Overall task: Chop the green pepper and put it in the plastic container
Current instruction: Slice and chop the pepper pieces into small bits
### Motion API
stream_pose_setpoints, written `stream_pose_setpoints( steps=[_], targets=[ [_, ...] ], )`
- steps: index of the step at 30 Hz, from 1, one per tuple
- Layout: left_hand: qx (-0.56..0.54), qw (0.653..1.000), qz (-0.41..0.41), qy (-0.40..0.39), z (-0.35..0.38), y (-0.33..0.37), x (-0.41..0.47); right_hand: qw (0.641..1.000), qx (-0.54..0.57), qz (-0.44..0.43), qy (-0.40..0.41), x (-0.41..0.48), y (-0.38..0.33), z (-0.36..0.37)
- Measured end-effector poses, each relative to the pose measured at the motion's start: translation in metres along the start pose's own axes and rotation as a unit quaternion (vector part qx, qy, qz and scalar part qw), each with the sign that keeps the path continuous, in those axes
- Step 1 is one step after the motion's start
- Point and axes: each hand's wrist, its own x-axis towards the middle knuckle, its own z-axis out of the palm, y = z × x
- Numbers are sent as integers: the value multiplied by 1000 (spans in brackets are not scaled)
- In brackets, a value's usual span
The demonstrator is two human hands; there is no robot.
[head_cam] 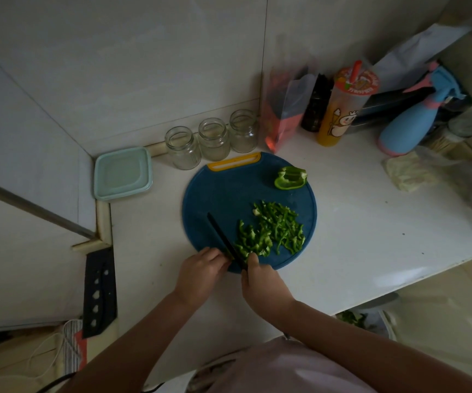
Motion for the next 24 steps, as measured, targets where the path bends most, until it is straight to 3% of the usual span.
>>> stream_pose_setpoints(
  steps=[10,19,24],
  targets=[
    [-20,999,-12,-24,3,-7,-3,997,59,11,-48,11,-7,-13],
    [-22,991,-55,-123,1,4,-29,995,87,42,-15,23,-22,-5],
    [-66,990,-72,-104,-1,11,-31,994,102,36,3,11,-6,-10]
  ],
)
